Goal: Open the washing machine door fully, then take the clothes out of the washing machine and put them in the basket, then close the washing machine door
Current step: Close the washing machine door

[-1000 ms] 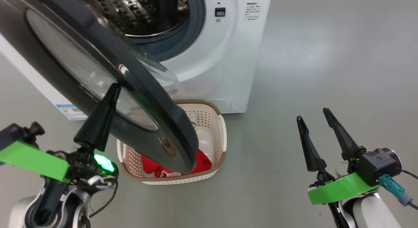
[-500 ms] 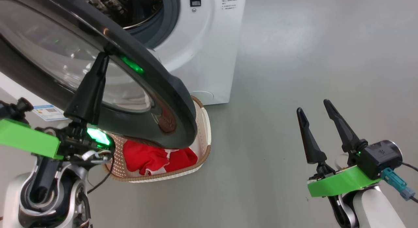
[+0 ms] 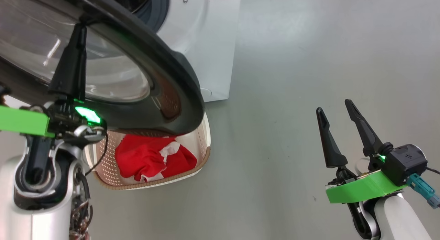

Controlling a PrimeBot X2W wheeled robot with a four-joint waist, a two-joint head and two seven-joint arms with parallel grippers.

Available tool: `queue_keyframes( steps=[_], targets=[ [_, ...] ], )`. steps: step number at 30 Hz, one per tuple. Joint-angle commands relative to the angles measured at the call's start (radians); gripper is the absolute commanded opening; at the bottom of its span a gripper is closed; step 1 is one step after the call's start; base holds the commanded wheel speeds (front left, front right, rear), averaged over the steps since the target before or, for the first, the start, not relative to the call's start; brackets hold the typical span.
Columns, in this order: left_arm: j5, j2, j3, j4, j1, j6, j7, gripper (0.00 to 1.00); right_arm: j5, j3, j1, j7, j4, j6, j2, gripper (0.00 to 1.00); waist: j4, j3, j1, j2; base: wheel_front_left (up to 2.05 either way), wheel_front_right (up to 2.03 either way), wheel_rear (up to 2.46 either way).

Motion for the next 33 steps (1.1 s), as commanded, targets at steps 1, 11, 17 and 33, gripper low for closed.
queue_keyframes(
  steps=[1,11,17,33],
  targets=[
    [-0.008,0.016,0.02,-0.011,-0.049,-0.016,-0.005,0.0,0.004,0.018,-0.027,-0.006,-0.03,0.002,0.0,1.0,-0.005,0.013,0.0,-0.0001,0.0,0.0,0.0],
    [-0.027,0.013,-0.025,0.077,-0.163,-0.034,-0.026,0.0,-0.003,0.014,-0.045,-0.006,-0.042,0.002,0.0,1.0,-0.005,0.065,0.0,-0.0001,0.0,0.0,0.0],
    [-0.031,0.012,-0.042,0.123,-0.221,-0.043,-0.036,0.0,-0.008,0.013,-0.05,-0.006,-0.047,0.002,0.0,1.0,-0.006,0.088,0.0,-0.0001,0.0,0.0,0.0],
    [-0.048,0.016,-0.038,0.212,-0.284,-0.059,-0.025,0.0,-0.01,0.005,-0.065,-0.006,-0.05,0.002,0.0,1.0,-0.011,0.128,0.0,-0.0001,0.0,0.0,0.0]
  ],
)
